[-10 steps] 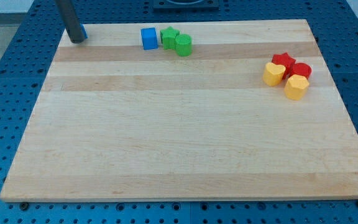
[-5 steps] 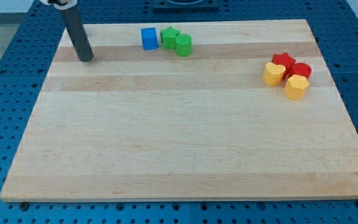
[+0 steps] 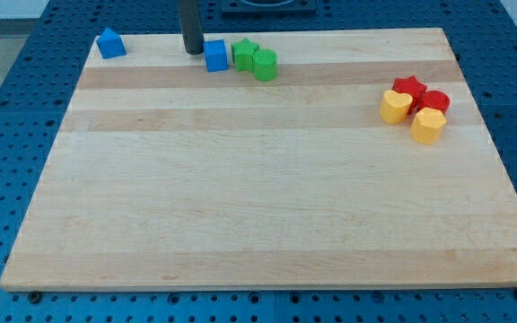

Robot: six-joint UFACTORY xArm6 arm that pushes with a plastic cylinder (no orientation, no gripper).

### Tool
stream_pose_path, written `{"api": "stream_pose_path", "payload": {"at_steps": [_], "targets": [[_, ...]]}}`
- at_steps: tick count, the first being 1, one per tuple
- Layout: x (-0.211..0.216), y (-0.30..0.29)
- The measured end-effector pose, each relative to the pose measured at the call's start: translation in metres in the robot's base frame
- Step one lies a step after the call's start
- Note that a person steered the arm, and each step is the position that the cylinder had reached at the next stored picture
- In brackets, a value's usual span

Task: Form a diagonal line out of green blocks and the blue cube

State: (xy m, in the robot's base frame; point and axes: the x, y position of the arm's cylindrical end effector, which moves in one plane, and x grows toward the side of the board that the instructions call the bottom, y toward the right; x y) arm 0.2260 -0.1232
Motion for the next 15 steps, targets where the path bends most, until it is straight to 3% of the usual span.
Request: {"api": "stream_pose_path", "payload": {"at_steps": [8,10,13,15], "targets": [[-0.004,0.031],[-0.032,0.1],[0.001,0.102],[0.03,0.064]]}}
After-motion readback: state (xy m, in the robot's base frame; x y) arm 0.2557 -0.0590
